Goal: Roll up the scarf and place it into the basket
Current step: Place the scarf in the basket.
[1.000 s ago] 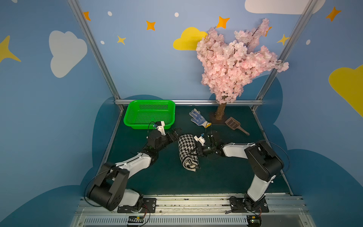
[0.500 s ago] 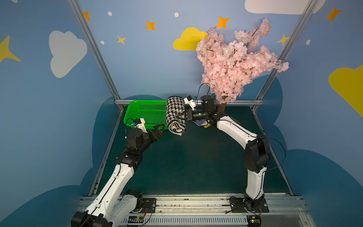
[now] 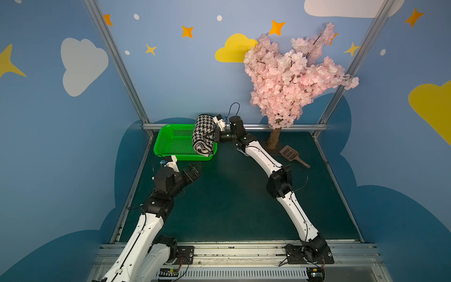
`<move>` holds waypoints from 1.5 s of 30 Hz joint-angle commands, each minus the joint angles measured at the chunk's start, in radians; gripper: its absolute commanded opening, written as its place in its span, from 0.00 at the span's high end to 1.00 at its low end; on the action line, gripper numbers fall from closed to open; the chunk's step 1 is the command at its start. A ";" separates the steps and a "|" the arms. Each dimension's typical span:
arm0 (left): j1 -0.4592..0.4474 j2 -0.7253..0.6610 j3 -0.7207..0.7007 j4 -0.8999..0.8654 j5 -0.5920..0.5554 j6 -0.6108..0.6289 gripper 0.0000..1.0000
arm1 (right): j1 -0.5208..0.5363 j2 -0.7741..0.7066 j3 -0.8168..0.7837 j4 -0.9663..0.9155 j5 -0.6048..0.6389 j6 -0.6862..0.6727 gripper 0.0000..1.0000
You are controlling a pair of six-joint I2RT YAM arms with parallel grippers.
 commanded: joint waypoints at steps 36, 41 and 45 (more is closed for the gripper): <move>0.004 -0.067 -0.112 0.016 0.047 -0.058 0.00 | 0.066 -0.019 -0.037 -0.738 0.460 -0.259 1.00; 0.004 -0.073 -0.080 -0.058 0.037 -0.033 0.00 | 0.092 -0.008 -0.035 -0.786 0.505 -0.278 1.00; 0.004 -0.081 -0.036 -0.172 -0.008 0.015 0.00 | 0.111 -0.012 -0.041 -0.814 0.545 -0.280 0.96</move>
